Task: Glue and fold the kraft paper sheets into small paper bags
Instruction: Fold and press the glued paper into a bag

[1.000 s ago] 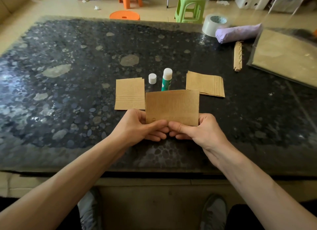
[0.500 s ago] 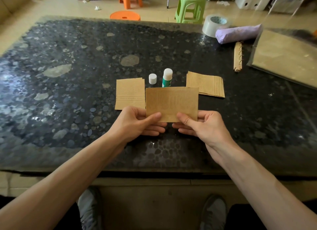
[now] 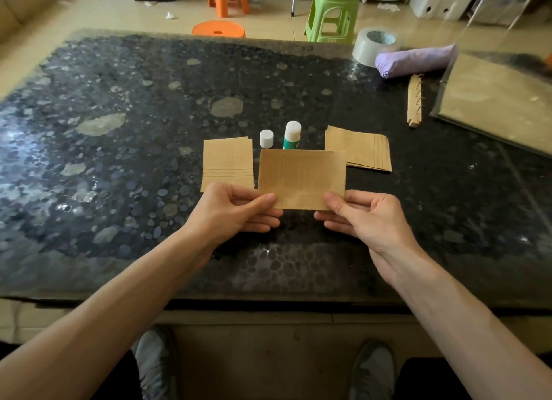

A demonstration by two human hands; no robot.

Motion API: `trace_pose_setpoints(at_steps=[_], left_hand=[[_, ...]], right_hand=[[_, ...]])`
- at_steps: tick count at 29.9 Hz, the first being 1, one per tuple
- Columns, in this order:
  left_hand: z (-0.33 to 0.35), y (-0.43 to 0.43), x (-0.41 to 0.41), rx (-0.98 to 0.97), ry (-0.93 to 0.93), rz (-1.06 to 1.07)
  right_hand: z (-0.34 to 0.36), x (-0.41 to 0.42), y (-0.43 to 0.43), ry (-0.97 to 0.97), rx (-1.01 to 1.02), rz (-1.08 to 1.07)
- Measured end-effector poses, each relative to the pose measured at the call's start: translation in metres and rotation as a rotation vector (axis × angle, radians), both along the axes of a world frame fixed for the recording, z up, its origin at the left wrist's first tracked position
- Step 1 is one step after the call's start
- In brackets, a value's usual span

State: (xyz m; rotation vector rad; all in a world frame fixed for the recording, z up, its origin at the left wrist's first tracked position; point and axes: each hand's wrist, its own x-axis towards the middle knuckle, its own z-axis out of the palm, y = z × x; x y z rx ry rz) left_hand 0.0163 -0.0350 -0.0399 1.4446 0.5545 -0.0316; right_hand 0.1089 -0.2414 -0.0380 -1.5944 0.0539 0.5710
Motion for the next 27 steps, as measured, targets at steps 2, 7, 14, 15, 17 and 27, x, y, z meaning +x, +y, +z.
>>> trace_pose_setpoints(at_steps=[2,7,14,15,17,27], left_hand=[[-0.001,0.000,0.000,0.016,-0.001,0.019],[-0.004,0.000,0.000,0.023,0.004,0.026],[-0.005,-0.005,0.008,0.023,0.009,-0.010],[-0.005,-0.006,0.009,0.033,0.001,-0.005],[-0.004,-0.009,0.013,0.058,-0.010,-0.003],[-0.002,-0.023,0.022,0.234,-0.113,-0.037]], right_hand=[[0.001,-0.001,0.000,-0.006,-0.005,-0.006],[0.002,-0.001,-0.002,-0.028,-0.060,-0.011],[0.000,0.007,-0.019,-0.071,-0.141,-0.037],[-0.001,0.009,-0.022,-0.086,-0.166,-0.056],[-0.005,0.014,-0.029,-0.125,-0.210,-0.097],[-0.006,0.056,-0.040,-0.120,-0.211,-0.388]])
